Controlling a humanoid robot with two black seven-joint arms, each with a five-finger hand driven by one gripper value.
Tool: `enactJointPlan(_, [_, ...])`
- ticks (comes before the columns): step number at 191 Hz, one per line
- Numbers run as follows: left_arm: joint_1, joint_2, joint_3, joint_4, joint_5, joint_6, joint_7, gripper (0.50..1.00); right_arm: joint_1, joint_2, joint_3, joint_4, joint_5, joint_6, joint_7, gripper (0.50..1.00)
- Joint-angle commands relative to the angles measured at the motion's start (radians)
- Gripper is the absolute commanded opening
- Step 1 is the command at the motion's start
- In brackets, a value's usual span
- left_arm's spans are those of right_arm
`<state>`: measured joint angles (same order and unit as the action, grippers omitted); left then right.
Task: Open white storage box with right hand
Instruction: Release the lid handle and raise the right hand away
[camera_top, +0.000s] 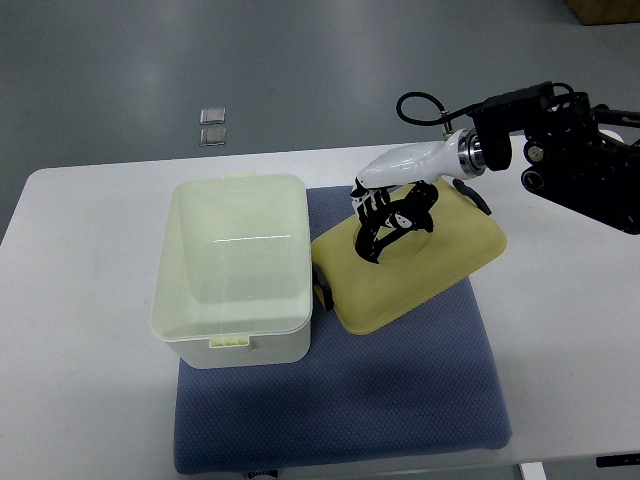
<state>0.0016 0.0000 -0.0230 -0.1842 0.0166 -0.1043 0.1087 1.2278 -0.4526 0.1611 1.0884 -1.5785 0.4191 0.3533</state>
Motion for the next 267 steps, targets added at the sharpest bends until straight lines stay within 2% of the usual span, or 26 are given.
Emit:
enactJointPlan(1, [0.000, 0.000, 0.000, 0.000, 0.000, 0.000, 0.000, 1.000, -0.010, 0.012, 0.000, -0.002, 0.000, -0.003, -0.001, 0.500])
enactJointPlan(37, [0.000, 0.000, 0.002, 0.000, 0.000, 0.000, 0.000, 1.000, -0.042, 0.020, 0.000, -0.031, 0.000, -0.029, -0.001, 0.500])
enactJointPlan(38, [0.000, 0.000, 0.002, 0.000, 0.000, 0.000, 0.000, 1.000, -0.045, 0.022, 0.000, -0.033, 0.000, -0.034, -0.001, 0.521])
enactJointPlan(39, [0.000, 0.000, 0.002, 0.000, 0.000, 0.000, 0.000, 1.000, -0.045, 0.022, 0.000, -0.033, 0.000, -0.034, -0.001, 0.521])
enactJointPlan(40, [0.000, 0.000, 0.002, 0.000, 0.000, 0.000, 0.000, 1.000, -0.045, 0.023, 0.000, -0.035, 0.000, -0.036, -0.001, 0.578])
enactJointPlan(41, [0.000, 0.000, 0.002, 0.000, 0.000, 0.000, 0.000, 1.000, -0.045, 0.023, 0.000, -0.035, 0.000, -0.036, -0.001, 0.578])
enactJointPlan(42, [0.000, 0.000, 0.002, 0.000, 0.000, 0.000, 0.000, 1.000, -0.047, 0.026, 0.000, -0.036, 0.002, -0.039, -0.001, 0.643])
enactJointPlan(43, [0.000, 0.000, 0.002, 0.000, 0.000, 0.000, 0.000, 1.000, -0.047, 0.026, 0.000, -0.036, 0.002, -0.039, -0.001, 0.643])
enactJointPlan(44, [0.000, 0.000, 0.002, 0.000, 0.000, 0.000, 0.000, 1.000, -0.048, 0.029, 0.000, -0.038, 0.002, -0.042, -0.001, 0.710])
enactJointPlan(45, [0.000, 0.000, 0.002, 0.000, 0.000, 0.000, 0.000, 1.000, -0.048, 0.029, 0.000, -0.038, 0.002, -0.042, -0.001, 0.711])
enactJointPlan(46, [0.000, 0.000, 0.002, 0.000, 0.000, 0.000, 0.000, 1.000, -0.050, 0.032, 0.000, -0.039, 0.002, -0.043, -0.001, 0.782])
enactJointPlan(47, [0.000, 0.000, 0.002, 0.000, 0.000, 0.000, 0.000, 1.000, -0.050, 0.032, 0.000, -0.039, 0.002, -0.043, -0.001, 0.782])
enactJointPlan(48, [0.000, 0.000, 0.002, 0.000, 0.000, 0.000, 0.000, 1.000, -0.051, 0.034, 0.001, -0.042, 0.002, -0.045, -0.001, 0.841])
enactJointPlan(49, [0.000, 0.000, 0.002, 0.000, 0.000, 0.000, 0.000, 1.000, -0.051, 0.034, 0.001, -0.042, 0.002, -0.045, -0.001, 0.842])
enactJointPlan(50, [0.000, 0.000, 0.002, 0.000, 0.000, 0.000, 0.000, 1.000, -0.053, 0.034, 0.001, -0.042, 0.002, -0.046, -0.001, 0.880])
enactJointPlan(51, [0.000, 0.000, 0.002, 0.000, 0.000, 0.000, 0.000, 1.000, -0.053, 0.034, 0.001, -0.042, 0.002, -0.046, -0.001, 0.881])
enactJointPlan(52, [0.000, 0.000, 0.002, 0.000, 0.000, 0.000, 0.000, 1.000, -0.054, 0.035, 0.001, -0.045, 0.002, -0.048, -0.001, 0.909])
enactJointPlan(128, [0.000, 0.000, 0.002, -0.001, 0.000, 0.000, 0.000, 1.000, -0.063, 0.029, 0.015, -0.059, 0.015, -0.033, -0.002, 0.926])
enactJointPlan(158, [0.000, 0.000, 0.003, 0.000, 0.000, 0.000, 0.000, 1.000, -0.054, 0.012, 0.020, -0.062, 0.020, 0.075, -0.004, 0.926])
enactJointPlan(188, [0.000, 0.000, 0.002, 0.000, 0.000, 0.000, 0.000, 1.000, -0.059, -0.024, 0.133, -0.087, 0.074, 0.092, -0.004, 0.926])
enactJointPlan(220, [0.000, 0.000, 0.003, -0.003, 0.000, 0.000, 0.000, 1.000, -0.068, -0.017, 0.287, -0.196, 0.294, 0.084, -0.004, 0.926])
enactJointPlan(230, [0.000, 0.000, 0.003, -0.003, 0.000, 0.000, 0.000, 1.000, -0.068, -0.017, 0.287, -0.196, 0.295, 0.084, -0.004, 0.926])
enactJointPlan(231, [0.000, 0.000, 0.003, -0.003, 0.002, 0.000, 0.000, 1.000, -0.080, -0.011, 0.323, -0.237, 0.408, 0.081, -0.002, 0.926])
enactJointPlan(257, [0.000, 0.000, 0.005, -0.004, 0.003, 0.000, 0.002, 1.000, -0.145, 0.008, 0.408, -0.301, 0.765, 0.033, -0.008, 0.924])
enactJointPlan(267, [0.000, 0.000, 0.005, -0.004, 0.003, 0.000, 0.002, 1.000, -0.177, 0.028, 0.417, -0.318, 0.923, 0.015, -0.030, 0.924])
